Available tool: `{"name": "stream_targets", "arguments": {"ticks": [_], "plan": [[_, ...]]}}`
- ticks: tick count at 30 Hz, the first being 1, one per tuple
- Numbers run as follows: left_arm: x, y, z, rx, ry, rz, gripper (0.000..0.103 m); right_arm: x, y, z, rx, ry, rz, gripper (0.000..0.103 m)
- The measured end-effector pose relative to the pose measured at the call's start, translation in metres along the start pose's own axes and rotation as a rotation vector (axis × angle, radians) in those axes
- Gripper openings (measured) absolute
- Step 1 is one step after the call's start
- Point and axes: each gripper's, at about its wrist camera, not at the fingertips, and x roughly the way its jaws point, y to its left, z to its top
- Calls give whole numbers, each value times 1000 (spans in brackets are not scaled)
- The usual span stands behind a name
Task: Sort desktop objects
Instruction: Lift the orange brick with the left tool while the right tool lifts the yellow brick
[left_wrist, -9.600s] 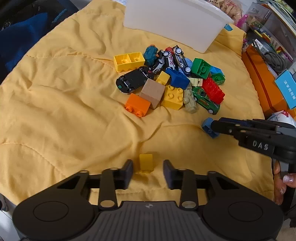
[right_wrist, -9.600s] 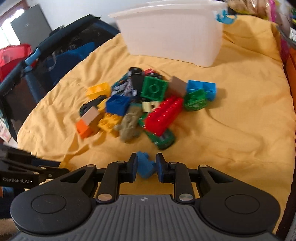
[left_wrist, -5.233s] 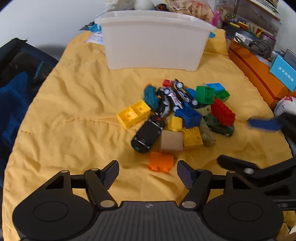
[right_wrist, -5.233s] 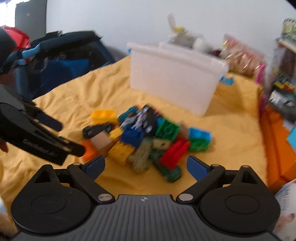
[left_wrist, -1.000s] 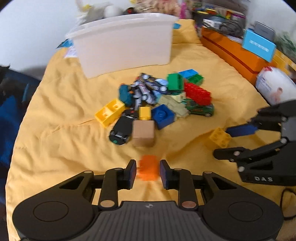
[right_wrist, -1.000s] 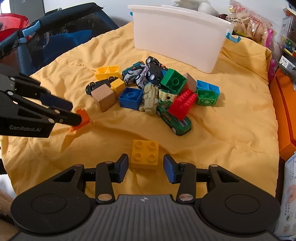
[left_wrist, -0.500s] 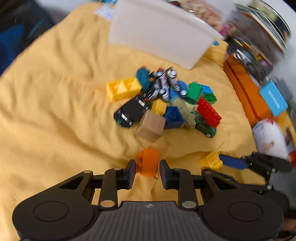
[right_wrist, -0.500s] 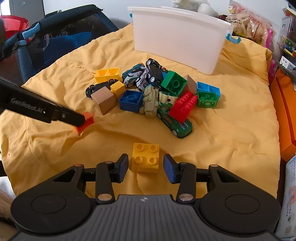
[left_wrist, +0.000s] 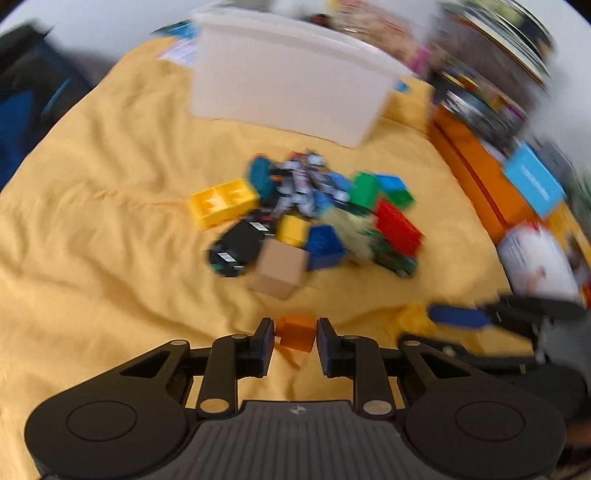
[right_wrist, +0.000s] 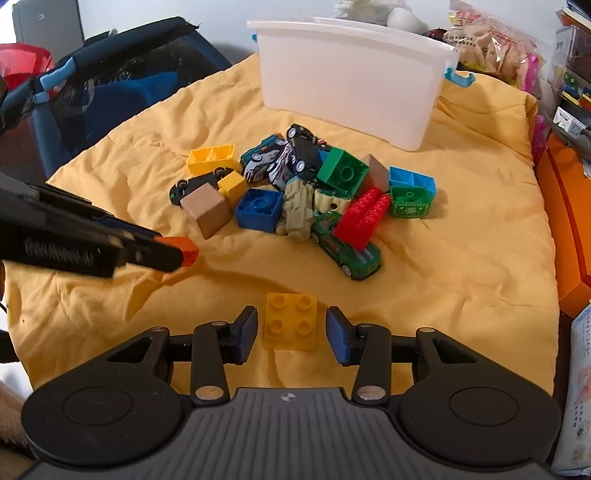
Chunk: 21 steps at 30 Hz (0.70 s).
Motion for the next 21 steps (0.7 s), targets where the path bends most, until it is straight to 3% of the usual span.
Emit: {"name": "stream_targets", "arguments": {"ticks": [4, 9, 14, 18, 21], "plan": [[5, 16, 1, -104, 28, -8, 28, 1, -1, -2, 6, 10, 0, 45], [8, 17, -1, -142, 95, -61, 28, -1, -1, -2, 4, 10, -1, 45], [-1, 17, -5, -128, 84, -88, 33, -1, -1, -3, 9, 12, -1, 45], [1, 23, 1, -160, 61, -56, 32, -2, -1, -3, 11, 12, 1, 45], [13, 20, 0, -127, 84, -51, 34, -2, 0, -4, 6, 9, 2, 45]]}}
